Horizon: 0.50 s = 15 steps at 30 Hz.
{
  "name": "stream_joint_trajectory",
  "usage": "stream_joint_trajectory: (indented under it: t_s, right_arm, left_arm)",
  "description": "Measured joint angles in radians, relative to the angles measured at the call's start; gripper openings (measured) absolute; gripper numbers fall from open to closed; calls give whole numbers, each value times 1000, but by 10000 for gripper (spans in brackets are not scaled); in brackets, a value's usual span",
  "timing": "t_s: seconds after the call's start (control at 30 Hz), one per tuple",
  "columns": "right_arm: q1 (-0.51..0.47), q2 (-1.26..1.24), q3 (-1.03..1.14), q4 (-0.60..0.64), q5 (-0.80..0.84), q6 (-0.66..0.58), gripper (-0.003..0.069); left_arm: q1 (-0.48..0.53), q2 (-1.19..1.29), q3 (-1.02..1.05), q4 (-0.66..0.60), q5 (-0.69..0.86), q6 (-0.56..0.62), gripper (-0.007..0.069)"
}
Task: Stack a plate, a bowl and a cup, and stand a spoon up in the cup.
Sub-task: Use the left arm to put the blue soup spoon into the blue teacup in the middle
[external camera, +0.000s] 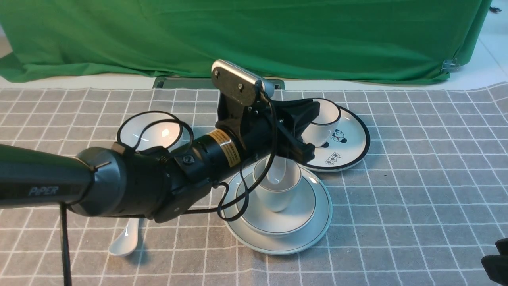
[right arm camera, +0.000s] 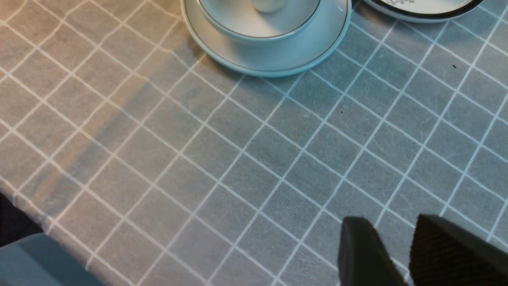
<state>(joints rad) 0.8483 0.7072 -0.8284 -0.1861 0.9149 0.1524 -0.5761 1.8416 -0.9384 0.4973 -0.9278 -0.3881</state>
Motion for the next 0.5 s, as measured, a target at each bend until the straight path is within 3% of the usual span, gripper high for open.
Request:
stream_joint_trajectory:
  t_s: [0.5]
  right_arm:
    - [0,0,0,0,4,0,229]
  left_arm:
    - [0,-2,0,61,33,0,335]
